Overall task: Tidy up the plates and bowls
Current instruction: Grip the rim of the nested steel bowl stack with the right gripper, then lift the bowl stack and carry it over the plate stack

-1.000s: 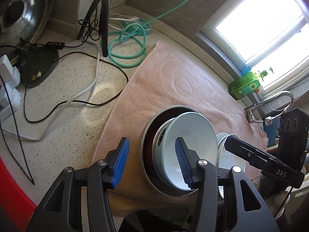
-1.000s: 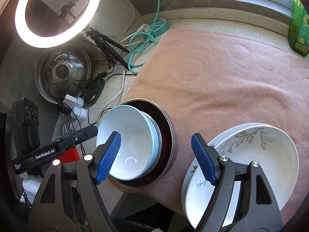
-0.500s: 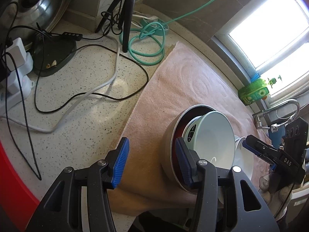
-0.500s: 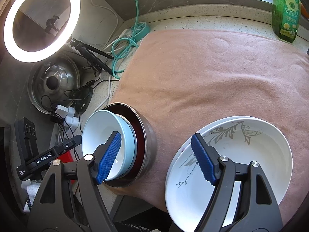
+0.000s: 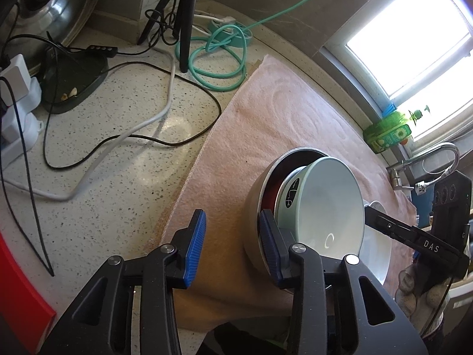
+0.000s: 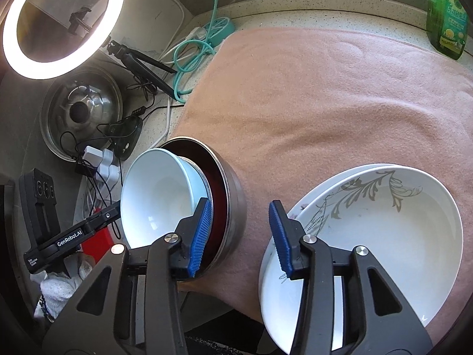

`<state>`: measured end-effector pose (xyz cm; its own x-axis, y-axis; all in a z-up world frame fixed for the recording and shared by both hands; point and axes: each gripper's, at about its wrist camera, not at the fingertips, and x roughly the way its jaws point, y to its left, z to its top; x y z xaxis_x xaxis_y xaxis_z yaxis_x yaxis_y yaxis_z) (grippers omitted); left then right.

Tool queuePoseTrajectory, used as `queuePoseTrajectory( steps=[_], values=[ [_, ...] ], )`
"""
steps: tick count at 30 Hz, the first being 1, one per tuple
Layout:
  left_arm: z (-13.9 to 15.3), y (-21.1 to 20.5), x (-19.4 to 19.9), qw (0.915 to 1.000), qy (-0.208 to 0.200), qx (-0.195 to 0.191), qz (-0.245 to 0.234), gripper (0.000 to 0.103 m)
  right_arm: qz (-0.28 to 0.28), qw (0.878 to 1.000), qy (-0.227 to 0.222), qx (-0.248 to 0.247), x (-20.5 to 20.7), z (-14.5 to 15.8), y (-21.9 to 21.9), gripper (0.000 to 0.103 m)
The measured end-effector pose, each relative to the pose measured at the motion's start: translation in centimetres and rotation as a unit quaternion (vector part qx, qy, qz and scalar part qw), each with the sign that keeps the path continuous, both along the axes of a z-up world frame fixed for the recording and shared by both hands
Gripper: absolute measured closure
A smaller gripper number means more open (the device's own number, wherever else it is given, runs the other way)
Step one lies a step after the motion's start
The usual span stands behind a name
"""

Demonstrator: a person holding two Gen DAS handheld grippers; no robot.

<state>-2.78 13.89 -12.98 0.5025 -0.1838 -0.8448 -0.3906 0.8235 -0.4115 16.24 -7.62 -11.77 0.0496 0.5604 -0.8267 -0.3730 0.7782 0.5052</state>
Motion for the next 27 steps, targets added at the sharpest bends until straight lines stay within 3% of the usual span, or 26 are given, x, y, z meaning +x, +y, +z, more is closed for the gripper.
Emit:
queuePoseTrajectory(
  steps=[5,12,27],
  values=[
    [-0.3,-0.3,0.4,1.0,0.001,-0.005,-0.005,0.076,0.008,1.0,0.003,-0.005,0.1,-0.5,0.4,0.077],
    [-0.8,-0.7,1.1,0.9998,0.006,-0.007,-0.016,0.083,0.018,1.0,0.011,-0.006,0.1,-1.0,1.0,0.086],
    [-0.9,-1.4,2.1,0.9996,0.009,0.0,-0.027,0.097,0.026,1.0,0.012,-0.011,0.2,-1.2,1.5,0.091]
  ],
)
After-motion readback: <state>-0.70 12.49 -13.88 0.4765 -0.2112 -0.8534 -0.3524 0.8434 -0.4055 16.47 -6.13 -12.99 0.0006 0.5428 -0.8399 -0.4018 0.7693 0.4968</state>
